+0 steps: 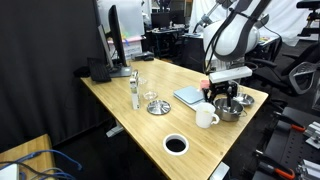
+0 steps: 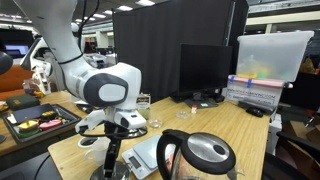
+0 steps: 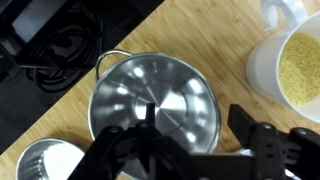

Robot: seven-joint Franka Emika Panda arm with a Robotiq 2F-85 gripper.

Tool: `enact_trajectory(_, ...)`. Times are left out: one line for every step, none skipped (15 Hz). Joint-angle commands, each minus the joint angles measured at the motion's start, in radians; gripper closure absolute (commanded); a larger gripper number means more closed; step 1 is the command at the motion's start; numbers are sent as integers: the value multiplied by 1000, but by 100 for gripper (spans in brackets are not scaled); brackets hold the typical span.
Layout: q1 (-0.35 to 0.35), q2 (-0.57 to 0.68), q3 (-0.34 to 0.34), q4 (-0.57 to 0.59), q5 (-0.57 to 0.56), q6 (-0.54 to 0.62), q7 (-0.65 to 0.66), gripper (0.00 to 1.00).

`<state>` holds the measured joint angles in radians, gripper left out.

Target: Put the silver pot on the scale, pour the contents in the white mug into the silver pot, put the silver lid on the pot

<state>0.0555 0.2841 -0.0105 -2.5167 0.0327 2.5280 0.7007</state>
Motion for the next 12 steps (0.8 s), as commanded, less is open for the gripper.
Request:
enact_trajectory(11,4,-20,14,0,17,-48,55)
enact_trajectory(9,1,-22,14,2,19,-58,62)
enact_trajectory(8,0,-23,14,5,20,-67,69)
enact_trajectory(8,1,-24,13,6,20,-75,76)
enact_trajectory(10,3,-26,11,5,22,-81,82)
enact_trajectory(11,7,-25,11,4,22,-88,90)
enact_trajectory(12,11,-24,12,5,23,-96,96)
enact_trajectory(13,17,-23,12,7,22,-104,100)
enact_trajectory(15,21,-23,13,7,22,-109,100)
enact_trajectory(19,20,-23,12,5,20,-112,100)
enact_trajectory(20,12,-21,9,7,20,-117,99)
enact_trajectory(25,1,-23,6,0,22,-117,99)
